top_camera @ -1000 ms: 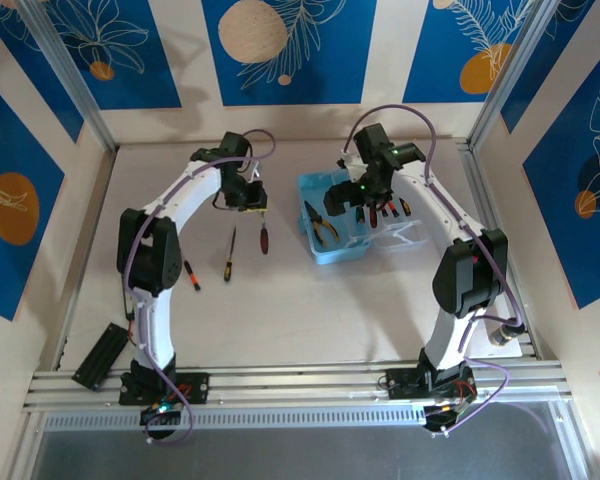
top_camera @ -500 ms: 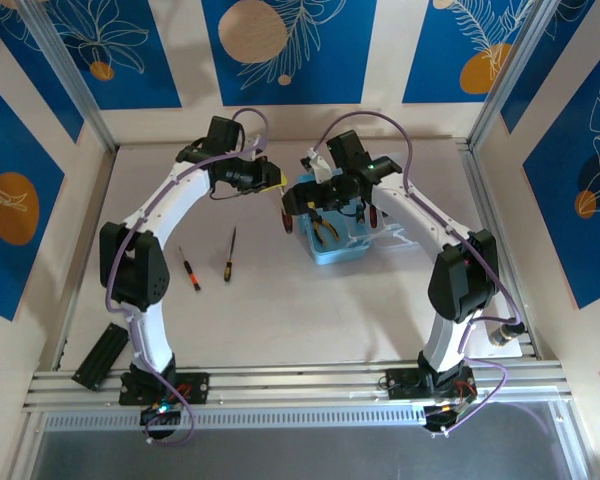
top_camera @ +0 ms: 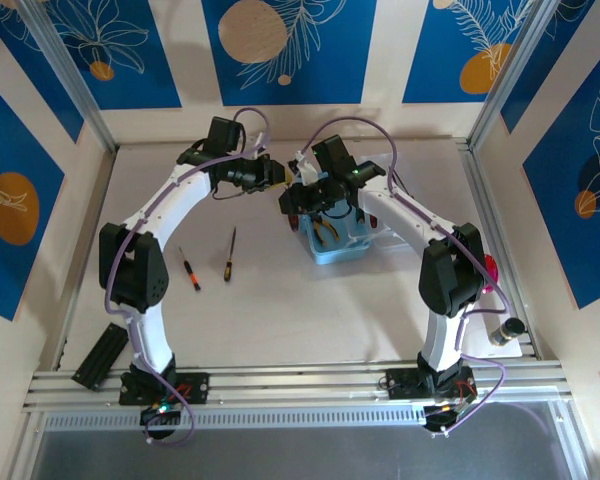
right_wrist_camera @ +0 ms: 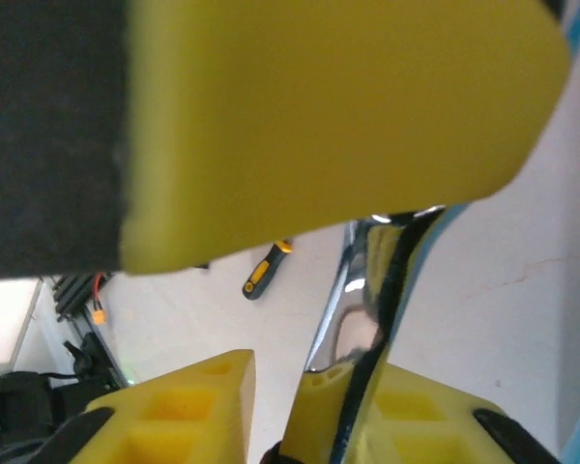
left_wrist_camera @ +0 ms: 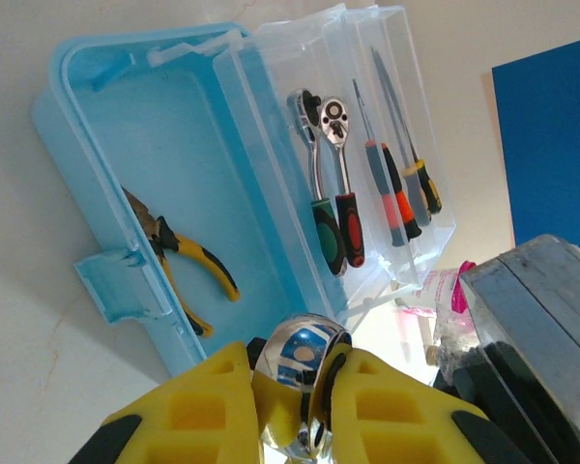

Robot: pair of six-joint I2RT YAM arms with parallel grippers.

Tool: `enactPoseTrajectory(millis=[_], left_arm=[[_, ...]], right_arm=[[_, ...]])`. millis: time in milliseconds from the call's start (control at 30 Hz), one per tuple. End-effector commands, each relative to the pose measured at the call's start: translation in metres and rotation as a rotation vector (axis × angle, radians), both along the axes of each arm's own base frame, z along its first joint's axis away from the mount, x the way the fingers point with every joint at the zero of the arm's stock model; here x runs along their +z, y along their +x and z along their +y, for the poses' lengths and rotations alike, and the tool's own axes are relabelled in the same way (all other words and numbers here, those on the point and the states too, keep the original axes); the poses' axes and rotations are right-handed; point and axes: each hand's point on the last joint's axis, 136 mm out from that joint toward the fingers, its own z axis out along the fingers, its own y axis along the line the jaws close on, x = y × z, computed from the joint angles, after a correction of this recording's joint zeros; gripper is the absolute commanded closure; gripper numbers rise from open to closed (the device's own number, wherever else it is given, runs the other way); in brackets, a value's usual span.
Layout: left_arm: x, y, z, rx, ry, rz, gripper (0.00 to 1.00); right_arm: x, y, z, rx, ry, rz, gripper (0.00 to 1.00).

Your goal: Pack the tool kit

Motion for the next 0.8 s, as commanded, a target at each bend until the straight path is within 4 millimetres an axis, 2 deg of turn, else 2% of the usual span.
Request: enactPoseTrajectory(millis=[0,33,67,100,167,267,433,567,667,767], left_arm=[[0.022,-0.01,-0.005,-0.029,-0.029,-0.047,1.0],[0.02,-0.009,-0.003,-0.025,-0.016,-0.049,0.92],[0.019,-0.008,0.0,-0.014,0.004,-0.054,0.77],[0.019,-0.007,0.004,-0.004,0.024,-0.062,0.6],[0.016,-0.004,0.017,0.026,0.068,-0.067,0.32],[0.013,0.002,0.047,0.085,0.148,-0.083,0.01],[-0.01,0.003,0.118,0.209,0.353,-0.048,0.0],[-0.037,-0.012,0.162,0.258,0.518,0.007,0.0],[-0.054,-0.026,0.176,0.267,0.567,0.047,0.0],[-0.072,-0.038,0.18,0.264,0.576,0.085,0.0]], right_arm=[[0.019,0.003,0.005,0.019,0.017,-0.044,0.88],[0.019,0.004,0.004,0.015,0.011,-0.045,0.94],[0.02,0.005,0.002,0.012,0.003,-0.046,1.0],[0.02,0.006,-0.002,0.005,-0.007,-0.047,1.0],[0.019,0.007,-0.009,-0.005,-0.021,-0.043,1.0],[0.016,0.007,-0.022,-0.022,-0.052,-0.039,1.0],[0.009,0.013,-0.06,-0.103,-0.137,-0.049,1.0],[-0.009,0.027,-0.105,-0.191,-0.294,-0.019,1.0],[-0.023,0.038,-0.135,-0.249,-0.422,-0.008,1.0],[-0.033,0.047,-0.152,-0.275,-0.499,-0.001,1.0]])
